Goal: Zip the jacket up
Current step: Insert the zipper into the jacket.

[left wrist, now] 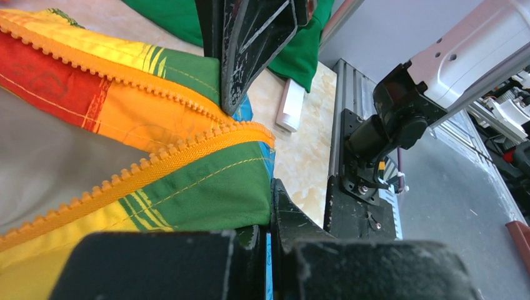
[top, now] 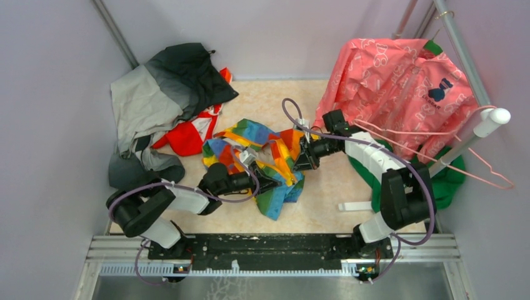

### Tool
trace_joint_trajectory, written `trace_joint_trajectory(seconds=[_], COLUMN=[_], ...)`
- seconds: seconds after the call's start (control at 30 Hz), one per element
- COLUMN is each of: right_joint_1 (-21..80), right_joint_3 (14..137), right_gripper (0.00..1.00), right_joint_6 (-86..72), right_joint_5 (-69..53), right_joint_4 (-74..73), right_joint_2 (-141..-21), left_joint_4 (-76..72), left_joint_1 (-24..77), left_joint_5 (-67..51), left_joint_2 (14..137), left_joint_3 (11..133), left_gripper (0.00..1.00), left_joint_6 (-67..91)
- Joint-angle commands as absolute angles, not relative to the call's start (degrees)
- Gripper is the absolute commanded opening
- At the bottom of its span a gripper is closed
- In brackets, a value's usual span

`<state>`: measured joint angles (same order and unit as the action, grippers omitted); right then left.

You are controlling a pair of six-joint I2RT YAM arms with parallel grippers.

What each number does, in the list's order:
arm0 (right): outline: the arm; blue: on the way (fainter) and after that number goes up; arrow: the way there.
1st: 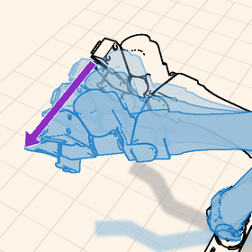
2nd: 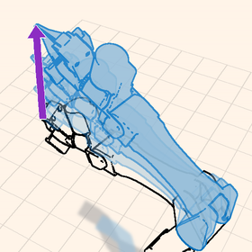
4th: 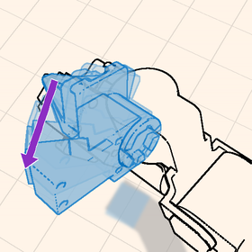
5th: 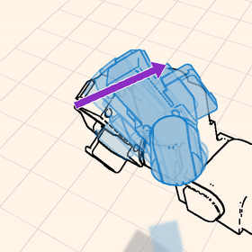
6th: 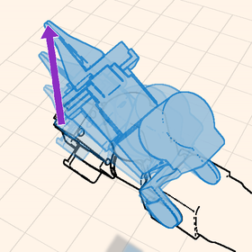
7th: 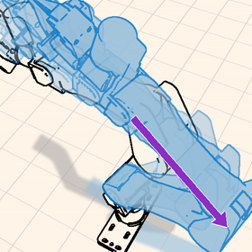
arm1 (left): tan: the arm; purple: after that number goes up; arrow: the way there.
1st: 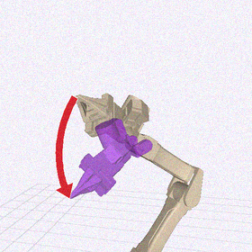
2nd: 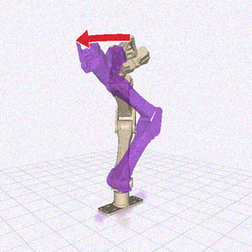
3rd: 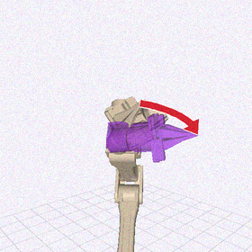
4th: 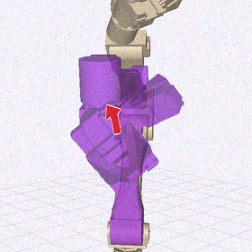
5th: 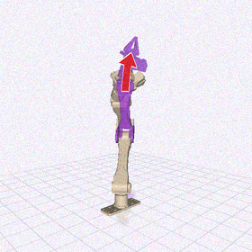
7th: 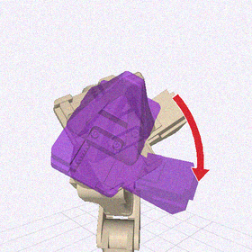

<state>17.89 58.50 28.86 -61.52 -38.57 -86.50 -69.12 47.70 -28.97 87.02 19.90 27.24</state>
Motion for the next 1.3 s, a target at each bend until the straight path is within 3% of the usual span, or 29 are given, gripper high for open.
trace_joint_trajectory(seconds=[0.0,1.27], right_joint_1=[18.1,18.4], right_joint_3=[59.1,59.6], right_gripper=[0.0,0.0], right_joint_6=[29.3,30.9], right_joint_5=[-65.2,-69.3], right_joint_4=[-37.5,-38.9], right_joint_2=[-83.8,-82.0], left_joint_4=[-74.2,-74.3], left_joint_1=[48.3,49.4], left_joint_5=[-28.2,-24.7], left_joint_2=[88.8,91.3], left_joint_3=[21.3,19.8], left_gripper=[0.0,0.0], left_joint_6=[26.3,21.2])
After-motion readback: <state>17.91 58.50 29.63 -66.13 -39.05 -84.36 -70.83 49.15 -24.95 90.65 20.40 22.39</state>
